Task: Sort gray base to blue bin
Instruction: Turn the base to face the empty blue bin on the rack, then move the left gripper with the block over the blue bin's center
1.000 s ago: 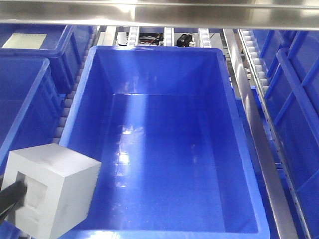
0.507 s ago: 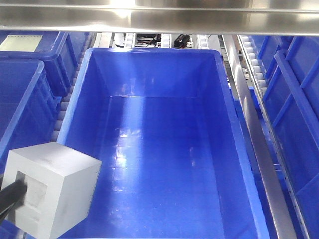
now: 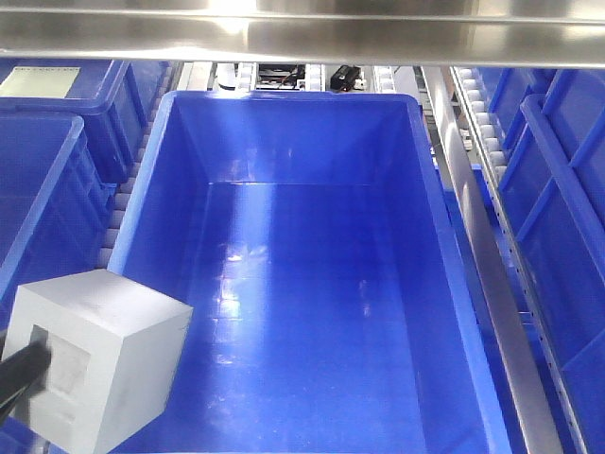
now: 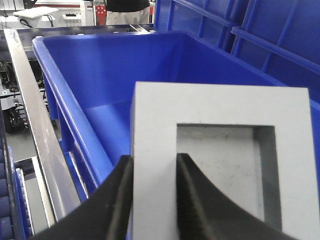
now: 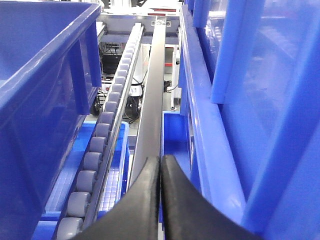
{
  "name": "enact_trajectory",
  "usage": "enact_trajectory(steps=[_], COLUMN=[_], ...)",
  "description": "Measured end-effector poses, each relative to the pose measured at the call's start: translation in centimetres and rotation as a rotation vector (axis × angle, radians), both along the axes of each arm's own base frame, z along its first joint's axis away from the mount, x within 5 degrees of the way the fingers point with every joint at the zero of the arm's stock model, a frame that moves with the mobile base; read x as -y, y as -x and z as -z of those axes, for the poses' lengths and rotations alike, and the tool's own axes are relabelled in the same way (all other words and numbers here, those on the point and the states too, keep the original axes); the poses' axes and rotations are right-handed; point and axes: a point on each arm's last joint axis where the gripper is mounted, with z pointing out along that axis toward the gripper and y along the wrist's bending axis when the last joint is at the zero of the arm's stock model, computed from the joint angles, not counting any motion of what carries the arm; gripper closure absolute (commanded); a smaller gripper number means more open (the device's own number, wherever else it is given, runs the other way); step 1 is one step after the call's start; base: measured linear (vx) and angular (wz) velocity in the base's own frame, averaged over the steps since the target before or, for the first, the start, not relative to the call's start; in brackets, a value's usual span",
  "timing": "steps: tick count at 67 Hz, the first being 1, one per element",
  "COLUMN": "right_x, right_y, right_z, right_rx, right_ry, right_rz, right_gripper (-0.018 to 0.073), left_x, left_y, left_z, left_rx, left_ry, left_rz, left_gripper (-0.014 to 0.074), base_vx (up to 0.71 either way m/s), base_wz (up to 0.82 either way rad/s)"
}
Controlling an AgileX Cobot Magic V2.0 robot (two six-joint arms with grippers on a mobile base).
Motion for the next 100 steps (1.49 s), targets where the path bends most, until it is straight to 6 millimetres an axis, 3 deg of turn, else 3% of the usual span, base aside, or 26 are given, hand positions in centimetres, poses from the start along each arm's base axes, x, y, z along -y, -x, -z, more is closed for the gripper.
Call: enact_trajectory(steps=[22, 30, 40, 50, 69, 82, 100], right_x=[0.0, 0.0, 0.0, 0.0, 0.0, 0.0, 0.0], right_y=[0.0, 0.0, 0.0, 0.0, 0.0, 0.0, 0.0], right_z=[0.0, 0.0, 0.0, 0.0, 0.0, 0.0, 0.0], right_rx=[0.0, 0.0, 0.0, 0.0, 0.0, 0.0, 0.0], right_ry=[0.0, 0.0, 0.0, 0.0, 0.0, 0.0, 0.0], right_rz=[0.0, 0.0, 0.0, 0.0, 0.0, 0.0, 0.0], right_gripper=[0.0564, 0.0564, 0.0564, 0.0564, 0.0564, 0.0564, 0.0564], left_x=[0.0, 0.5, 2.3, 5.0, 10.2, 12.9, 15.1], left_y=[0.0, -0.7, -3.4, -7.6, -15.7, -20.1, -23.7], left_z=[-0.1, -1.4, -4.6, -5.9, -3.5, -1.3, 2.5], left_rx=[-0.01, -0.035, -0.056, -0.134, -0.304, -0.398, -0.513], left_ry=[0.02, 0.034, 0.026, -0.023, -0.135, -0.201, -0.277], left_rz=[0.0, -0.005, -0.002, -0.004, -0.01, -0.026, -0.047], left_gripper=[0.0601, 0.0596, 0.0594, 0.0594, 0.0589, 0.058, 0.057], base_vx=[0.0, 0.0, 0.0, 0.0, 0.0, 0.0, 0.0], base_wz=[0.0, 0.0, 0.0, 0.0, 0.0, 0.0, 0.0])
